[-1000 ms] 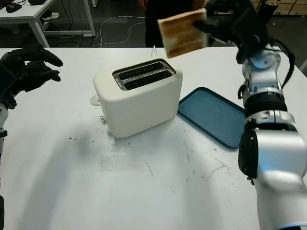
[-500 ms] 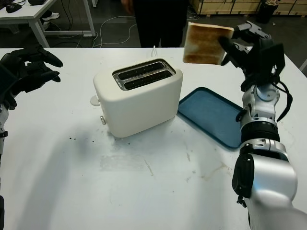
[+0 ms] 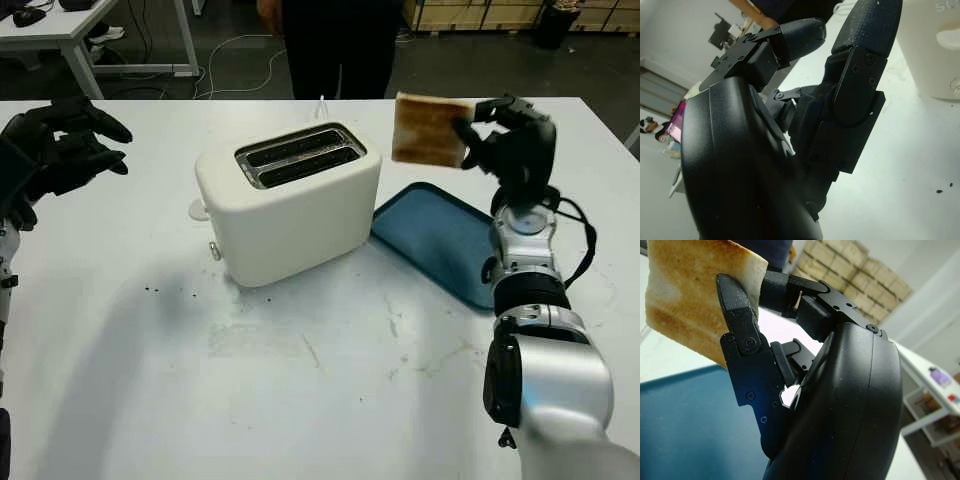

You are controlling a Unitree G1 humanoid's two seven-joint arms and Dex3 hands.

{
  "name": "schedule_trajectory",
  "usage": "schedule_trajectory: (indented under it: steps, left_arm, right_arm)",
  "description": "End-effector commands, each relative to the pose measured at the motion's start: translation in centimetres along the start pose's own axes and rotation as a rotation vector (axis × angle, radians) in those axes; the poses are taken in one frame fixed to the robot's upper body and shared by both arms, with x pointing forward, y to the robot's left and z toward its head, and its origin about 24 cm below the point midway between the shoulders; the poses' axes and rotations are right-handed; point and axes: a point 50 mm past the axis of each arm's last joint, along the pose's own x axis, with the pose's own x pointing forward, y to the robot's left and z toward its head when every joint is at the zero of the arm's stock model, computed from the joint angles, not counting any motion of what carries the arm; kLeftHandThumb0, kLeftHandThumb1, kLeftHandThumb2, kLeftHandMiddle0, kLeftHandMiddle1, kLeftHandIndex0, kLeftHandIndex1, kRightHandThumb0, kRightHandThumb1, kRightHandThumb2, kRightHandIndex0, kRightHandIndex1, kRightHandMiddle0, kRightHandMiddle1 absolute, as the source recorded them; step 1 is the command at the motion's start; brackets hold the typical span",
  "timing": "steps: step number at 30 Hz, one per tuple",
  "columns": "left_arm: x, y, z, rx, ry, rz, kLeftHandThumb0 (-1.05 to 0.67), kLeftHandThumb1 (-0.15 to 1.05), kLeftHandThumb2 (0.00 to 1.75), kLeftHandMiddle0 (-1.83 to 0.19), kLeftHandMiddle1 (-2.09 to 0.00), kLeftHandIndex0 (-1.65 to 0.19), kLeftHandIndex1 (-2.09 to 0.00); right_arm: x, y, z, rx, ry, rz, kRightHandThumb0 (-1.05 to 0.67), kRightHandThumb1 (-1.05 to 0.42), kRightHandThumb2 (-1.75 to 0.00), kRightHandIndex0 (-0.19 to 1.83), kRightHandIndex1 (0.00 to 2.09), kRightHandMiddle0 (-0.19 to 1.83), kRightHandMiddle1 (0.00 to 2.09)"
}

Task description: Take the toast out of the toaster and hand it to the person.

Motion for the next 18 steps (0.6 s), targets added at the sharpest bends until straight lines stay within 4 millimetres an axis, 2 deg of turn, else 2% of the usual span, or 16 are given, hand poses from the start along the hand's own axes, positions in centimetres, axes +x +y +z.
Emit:
schedule_trajectory:
  steps: [1,4,7,9,14,18]
  left_arm:
    - [0.1,-0.1,0.2,0.005,-0.011,-0.001,-1.05,0.86,0.0,-0.69,-1.27,-0.63,-1.15]
    - [0.1,-0.1,0.2,0.002,-0.007,0.002,-1.05,0.85,0.0,-0.7,-1.28,-0.63,-1.16]
    - [0.1,-0.1,0.2,0.002,-0.008,0.001,-1.05,0.85,0.0,-0.7,-1.28,-0.63,-1.16]
    - [0.1,-0.1,0.2,0.004,-0.011,-0.001,-1.05,0.86,0.0,-0.7,-1.28,-0.63,-1.16]
    - [0.1,-0.1,0.2,0.012,-0.011,0.0,-1.05,0.86,0.0,-0.69,-1.28,-0.62,-1.17]
    - [0.1,-0.1,0.2,0.0,-0.014,0.0,-1.05,0.86,0.0,-0.7,-1.28,-0.63,-1.16]
  right_arm:
    - [0.3,0.8,0.5,-0.033,0.01,-0.018,-0.5,-0.89,0.0,1.01,1.63,1.05,1.23]
    - [0.4,1.7,0.5,-0.063,0.033,-0.019,-0.51,-0.89,0.0,0.99,1.66,1.01,1.24]
    - [0.5,2.2,0.4,-0.068,0.055,-0.015,-0.48,-0.89,0.0,1.0,1.62,1.03,1.19]
    - [0.5,2.5,0.4,-0.082,0.07,-0.012,-0.49,-0.88,0.0,1.02,1.59,1.04,1.23]
    - [0.8,2.7,0.8,-0.085,0.078,-0.022,-0.48,-0.88,0.0,1.01,1.59,1.0,1.39]
    - [1.1,2.6,1.3,-0.058,0.06,-0.024,-0.47,-0.87,0.0,1.02,1.6,1.02,1.36]
